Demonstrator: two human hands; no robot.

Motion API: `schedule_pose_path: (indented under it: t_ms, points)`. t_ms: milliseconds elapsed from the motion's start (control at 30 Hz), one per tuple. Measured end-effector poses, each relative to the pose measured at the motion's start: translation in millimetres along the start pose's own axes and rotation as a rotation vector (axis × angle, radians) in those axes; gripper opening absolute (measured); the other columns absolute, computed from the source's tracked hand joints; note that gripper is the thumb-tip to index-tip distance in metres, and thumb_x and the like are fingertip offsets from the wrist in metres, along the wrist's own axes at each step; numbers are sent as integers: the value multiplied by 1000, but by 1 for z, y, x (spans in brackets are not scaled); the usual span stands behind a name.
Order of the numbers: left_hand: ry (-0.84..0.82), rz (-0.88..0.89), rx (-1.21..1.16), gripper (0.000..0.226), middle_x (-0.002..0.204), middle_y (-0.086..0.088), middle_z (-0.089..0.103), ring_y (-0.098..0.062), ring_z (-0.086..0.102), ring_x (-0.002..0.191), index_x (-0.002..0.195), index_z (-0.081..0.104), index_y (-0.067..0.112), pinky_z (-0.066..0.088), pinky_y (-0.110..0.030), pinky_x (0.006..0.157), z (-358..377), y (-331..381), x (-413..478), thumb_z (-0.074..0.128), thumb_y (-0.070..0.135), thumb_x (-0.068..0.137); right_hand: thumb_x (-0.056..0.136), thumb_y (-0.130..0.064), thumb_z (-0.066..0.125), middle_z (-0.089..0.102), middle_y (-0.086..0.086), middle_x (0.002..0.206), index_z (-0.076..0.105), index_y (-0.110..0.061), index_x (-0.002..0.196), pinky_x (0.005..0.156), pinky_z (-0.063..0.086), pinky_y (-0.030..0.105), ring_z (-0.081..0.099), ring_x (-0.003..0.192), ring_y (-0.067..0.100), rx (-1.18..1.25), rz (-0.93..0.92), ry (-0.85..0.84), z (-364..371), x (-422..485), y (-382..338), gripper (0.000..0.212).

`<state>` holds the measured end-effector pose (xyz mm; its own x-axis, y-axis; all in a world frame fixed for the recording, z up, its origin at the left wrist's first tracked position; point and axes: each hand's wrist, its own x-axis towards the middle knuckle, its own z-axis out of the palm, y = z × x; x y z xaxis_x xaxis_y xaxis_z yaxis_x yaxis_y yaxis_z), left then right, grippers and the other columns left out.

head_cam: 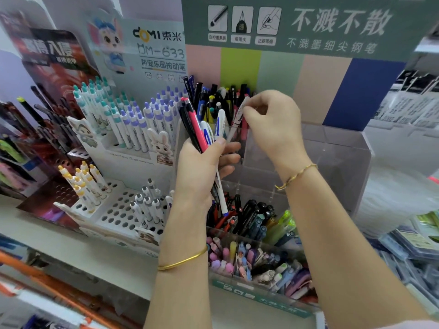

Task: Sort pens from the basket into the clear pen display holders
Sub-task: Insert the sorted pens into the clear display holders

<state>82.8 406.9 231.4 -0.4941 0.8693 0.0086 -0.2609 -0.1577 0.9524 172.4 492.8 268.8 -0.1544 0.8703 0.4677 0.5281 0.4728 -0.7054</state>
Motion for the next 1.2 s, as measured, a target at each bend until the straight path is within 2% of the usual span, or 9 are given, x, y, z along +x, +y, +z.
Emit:
schedule_pose_path:
  t_ms: [100,267,433,600,667,800,933,1067,1200]
  points:
    - [-38,-1,22,12,77,1,75,-8,68,62,109,59,13,53,-20,54,2,0,-2,55,14,98,92,-25,60,65,21,76,68,4,82,64,49,34,54,64,17,139,21,-276,-9,-13,-8,32]
    - [-98,3,7,10,79,-4,75,-14,71,68,102,63,13,58,-26,61,3,0,-5,56,17,97,85,-14,68,64,0,73,62,-18,75,58,48,21,59,65,10,278,64,-317,-13,-16,-8,13]
    - [30,-9,35,22,90,-12,75,-23,74,84,116,58,-1,61,-35,75,-2,-7,2,52,11,99,76,-19,58,64,12,81,50,-17,77,56,50,34,61,68,23,530,114,85,-12,-2,-15,8]
    - [64,-29,75,14,81,-7,73,-15,70,63,110,54,4,58,-26,55,-6,-6,-1,52,12,99,78,-9,53,54,7,79,42,-23,79,62,52,49,58,77,39,570,-38,357,-13,1,-22,17]
    - [52,-24,110,7,66,1,69,-7,55,46,102,54,7,46,-20,42,-6,-4,0,54,13,98,82,-3,51,50,-1,76,43,-19,81,64,52,40,56,70,28,502,-84,347,-10,2,-20,18]
    - [48,-35,111,4,58,5,61,-4,42,42,95,52,9,36,-17,38,-6,-3,2,55,11,97,84,2,51,48,-11,73,47,-11,94,62,41,11,47,63,2,364,-137,329,-5,0,-17,16]
    - [38,-62,56,8,67,-1,62,-5,41,45,93,47,9,34,-17,38,-4,-2,2,50,2,96,89,-9,54,62,-4,78,55,-12,112,67,44,28,58,77,18,116,-180,255,2,2,-12,23]
    - [39,-92,-9,16,75,-6,62,-6,41,46,101,41,6,33,-16,38,-1,-2,2,44,-6,92,97,-30,48,65,0,102,69,-24,104,68,21,28,51,102,28,-281,-179,187,13,9,-2,23]
    - [9,-87,-24,19,74,-6,62,-7,45,47,106,44,5,36,-17,39,0,0,0,43,-7,92,96,-33,52,55,6,109,71,-29,111,72,30,29,44,107,29,-328,-148,178,13,13,-2,25]
